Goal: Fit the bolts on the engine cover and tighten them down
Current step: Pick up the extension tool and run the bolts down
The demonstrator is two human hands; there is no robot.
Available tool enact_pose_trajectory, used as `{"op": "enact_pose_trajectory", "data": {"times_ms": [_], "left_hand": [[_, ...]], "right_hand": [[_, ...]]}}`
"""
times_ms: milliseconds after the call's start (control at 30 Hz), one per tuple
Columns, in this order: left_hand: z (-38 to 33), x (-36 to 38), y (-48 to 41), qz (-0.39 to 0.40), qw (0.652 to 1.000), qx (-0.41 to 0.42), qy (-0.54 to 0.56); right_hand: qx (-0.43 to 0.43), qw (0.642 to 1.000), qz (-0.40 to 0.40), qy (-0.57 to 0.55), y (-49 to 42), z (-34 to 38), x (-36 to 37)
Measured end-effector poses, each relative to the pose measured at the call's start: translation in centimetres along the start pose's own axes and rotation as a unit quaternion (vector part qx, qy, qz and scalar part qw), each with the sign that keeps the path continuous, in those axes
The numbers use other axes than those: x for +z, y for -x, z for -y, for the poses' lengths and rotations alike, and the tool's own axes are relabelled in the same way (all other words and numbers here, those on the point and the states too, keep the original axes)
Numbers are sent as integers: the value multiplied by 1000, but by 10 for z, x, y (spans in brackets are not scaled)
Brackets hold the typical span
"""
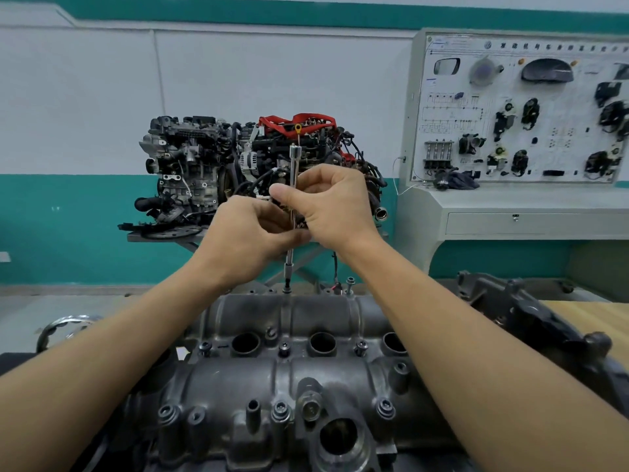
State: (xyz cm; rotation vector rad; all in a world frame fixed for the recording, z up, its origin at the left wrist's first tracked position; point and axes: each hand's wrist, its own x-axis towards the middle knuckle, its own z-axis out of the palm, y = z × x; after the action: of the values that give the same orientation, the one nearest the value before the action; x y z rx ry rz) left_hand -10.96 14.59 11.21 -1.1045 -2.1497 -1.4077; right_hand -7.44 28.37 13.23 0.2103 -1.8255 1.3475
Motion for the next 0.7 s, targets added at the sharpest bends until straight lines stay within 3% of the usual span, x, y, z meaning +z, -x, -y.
{"op": "enact_pose_trajectory", "data": {"times_ms": [100,333,700], "left_hand": [[3,2,1,-11,999,6,-41],[6,1,3,56,997,12,-53],[10,2,5,29,995,10,-96]], "right_hand": [[-33,999,42,5,-1,-1,-3],[8,985,166,-45,-4,-2,-16],[-81,989,-26,119,3,4,13]]}}
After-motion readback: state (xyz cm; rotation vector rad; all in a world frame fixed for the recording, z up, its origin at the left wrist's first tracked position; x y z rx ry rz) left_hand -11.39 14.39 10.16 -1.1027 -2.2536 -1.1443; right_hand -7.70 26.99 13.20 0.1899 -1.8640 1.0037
